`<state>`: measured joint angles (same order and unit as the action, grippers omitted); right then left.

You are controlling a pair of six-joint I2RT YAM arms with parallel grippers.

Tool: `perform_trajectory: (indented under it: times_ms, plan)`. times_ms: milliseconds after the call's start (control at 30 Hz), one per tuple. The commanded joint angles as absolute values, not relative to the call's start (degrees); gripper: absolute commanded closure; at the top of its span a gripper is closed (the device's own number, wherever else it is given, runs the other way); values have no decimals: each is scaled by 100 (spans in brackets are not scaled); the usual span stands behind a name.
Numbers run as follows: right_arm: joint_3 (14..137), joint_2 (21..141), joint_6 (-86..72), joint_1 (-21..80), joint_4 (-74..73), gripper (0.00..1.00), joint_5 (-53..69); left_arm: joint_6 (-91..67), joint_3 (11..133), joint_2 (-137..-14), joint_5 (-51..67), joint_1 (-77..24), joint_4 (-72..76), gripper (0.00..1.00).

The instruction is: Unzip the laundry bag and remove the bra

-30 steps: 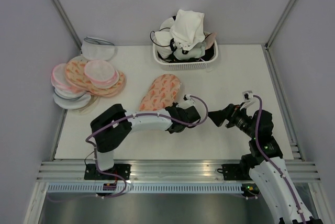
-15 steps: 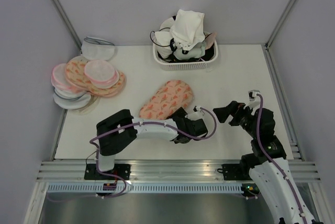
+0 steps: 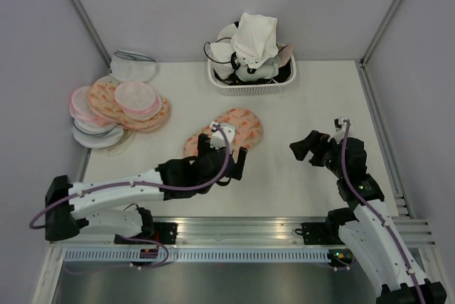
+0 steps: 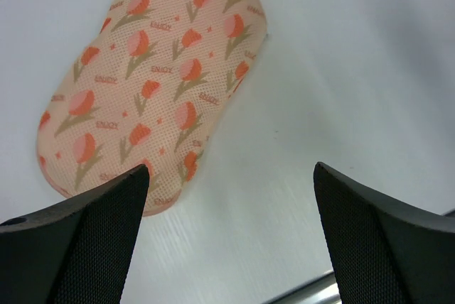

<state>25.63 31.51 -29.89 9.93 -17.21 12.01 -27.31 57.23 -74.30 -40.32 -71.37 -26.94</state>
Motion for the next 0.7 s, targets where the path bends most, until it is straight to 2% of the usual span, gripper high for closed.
perform_trajectory:
  times_ms: [0,100,300,433,567,667]
  plan:
    - [2453,3427,-3076,1019,-1056,2,1388,-3863,4759,-6228,-3692,-7146,-1777,0]
    - [2277,3857,-3260,1037,-266,2,1476,-4540,4020,-5653,-3621,-7146,-1354,0]
    - [2715,6079,-3296,1248,1247,2,2153,-6053,3052,-5265,-3384,-7146,-1152,0]
    - [3128,7694,-3506,1389,2151,2,2398,-6416,2804,-5028,-3331,-7154,-1125,0]
    - [3698,8796,-3902,1468,3214,5,2917,-6495,2672,-4686,-3366,-7163,-1134,0]
    - [4207,9508,-3868,1608,3252,7,2979,-6530,2541,-4457,-3393,-7163,-1116,0]
